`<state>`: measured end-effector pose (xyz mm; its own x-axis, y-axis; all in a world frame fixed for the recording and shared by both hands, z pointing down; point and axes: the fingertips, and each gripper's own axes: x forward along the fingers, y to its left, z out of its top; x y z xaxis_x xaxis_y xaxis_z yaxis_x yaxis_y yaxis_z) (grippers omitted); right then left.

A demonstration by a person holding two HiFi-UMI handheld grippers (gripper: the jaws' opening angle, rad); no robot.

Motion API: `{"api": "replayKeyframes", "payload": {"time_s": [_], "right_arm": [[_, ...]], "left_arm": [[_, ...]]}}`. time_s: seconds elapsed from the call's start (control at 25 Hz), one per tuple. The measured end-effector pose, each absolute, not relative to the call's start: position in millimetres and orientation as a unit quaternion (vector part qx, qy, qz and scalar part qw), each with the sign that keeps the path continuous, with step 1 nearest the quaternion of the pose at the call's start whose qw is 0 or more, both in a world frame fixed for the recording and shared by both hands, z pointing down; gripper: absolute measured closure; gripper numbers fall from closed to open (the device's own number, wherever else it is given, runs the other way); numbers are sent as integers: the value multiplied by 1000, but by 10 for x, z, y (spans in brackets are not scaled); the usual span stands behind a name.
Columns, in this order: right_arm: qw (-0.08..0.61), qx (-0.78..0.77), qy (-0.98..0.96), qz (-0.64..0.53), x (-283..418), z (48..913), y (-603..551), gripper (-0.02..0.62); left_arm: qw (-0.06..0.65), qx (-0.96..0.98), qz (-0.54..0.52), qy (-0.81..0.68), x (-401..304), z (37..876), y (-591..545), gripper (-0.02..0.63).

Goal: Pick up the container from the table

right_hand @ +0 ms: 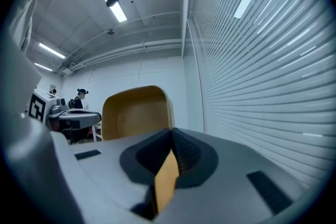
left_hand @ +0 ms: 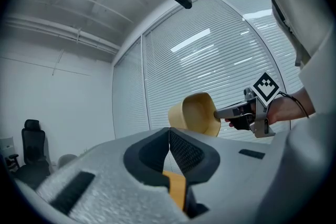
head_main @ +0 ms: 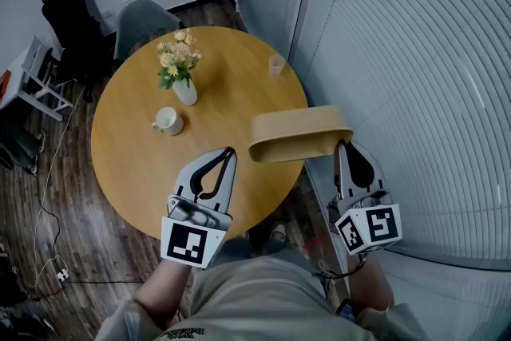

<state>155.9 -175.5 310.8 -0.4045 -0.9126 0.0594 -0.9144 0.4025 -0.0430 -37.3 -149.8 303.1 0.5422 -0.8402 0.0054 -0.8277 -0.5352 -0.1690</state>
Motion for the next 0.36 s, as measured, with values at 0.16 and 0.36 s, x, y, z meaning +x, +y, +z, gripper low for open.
{"api": "replayKeyframes", "payload": {"time_s": [0.16, 0.36], "right_arm": [[14, 546, -837, 36, 1572, 3101, -1747, 565], [16, 543, -838, 39, 1566, 3090, -1722, 565]], "left_arm": [[75, -875, -41, 476, -368, 3000, -1497, 586], [74, -877, -43, 473, -349, 2983, -1472, 586]]}}
